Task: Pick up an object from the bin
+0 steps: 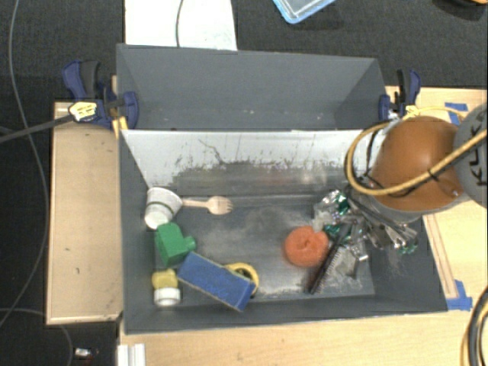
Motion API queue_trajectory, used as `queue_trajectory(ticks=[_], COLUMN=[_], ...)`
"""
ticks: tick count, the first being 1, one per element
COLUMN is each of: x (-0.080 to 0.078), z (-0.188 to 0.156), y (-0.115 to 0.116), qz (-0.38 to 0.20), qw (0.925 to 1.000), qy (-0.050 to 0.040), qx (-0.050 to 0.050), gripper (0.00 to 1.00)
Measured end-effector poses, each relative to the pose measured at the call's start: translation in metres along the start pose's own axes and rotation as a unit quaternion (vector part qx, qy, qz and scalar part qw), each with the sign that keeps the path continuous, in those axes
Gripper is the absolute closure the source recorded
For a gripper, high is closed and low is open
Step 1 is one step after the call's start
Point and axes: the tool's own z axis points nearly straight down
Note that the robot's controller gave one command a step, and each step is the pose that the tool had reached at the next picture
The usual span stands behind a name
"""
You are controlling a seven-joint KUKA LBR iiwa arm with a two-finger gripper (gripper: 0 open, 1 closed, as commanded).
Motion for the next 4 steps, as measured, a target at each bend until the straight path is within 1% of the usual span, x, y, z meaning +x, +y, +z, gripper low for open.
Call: queue_trajectory(ticks=[1, 2, 3, 4], x=[0.015, -0.056, -0.056, -0.056], z=[0.054, 0.056, 0.056, -0.006], y=[0.03, 0.002, 0.002, 0.011], qz=[-0.048, -0.018, -0.017, -0.048], qw=[0.9988, 0.9998, 0.9998, 0.9988], qy=[-0.0032, -0.0095, -0.0095, -0.0057], qx=[0.002, 0.004, 0.004, 0.003], gripper=[0.0, 1.0, 1.0, 1.0])
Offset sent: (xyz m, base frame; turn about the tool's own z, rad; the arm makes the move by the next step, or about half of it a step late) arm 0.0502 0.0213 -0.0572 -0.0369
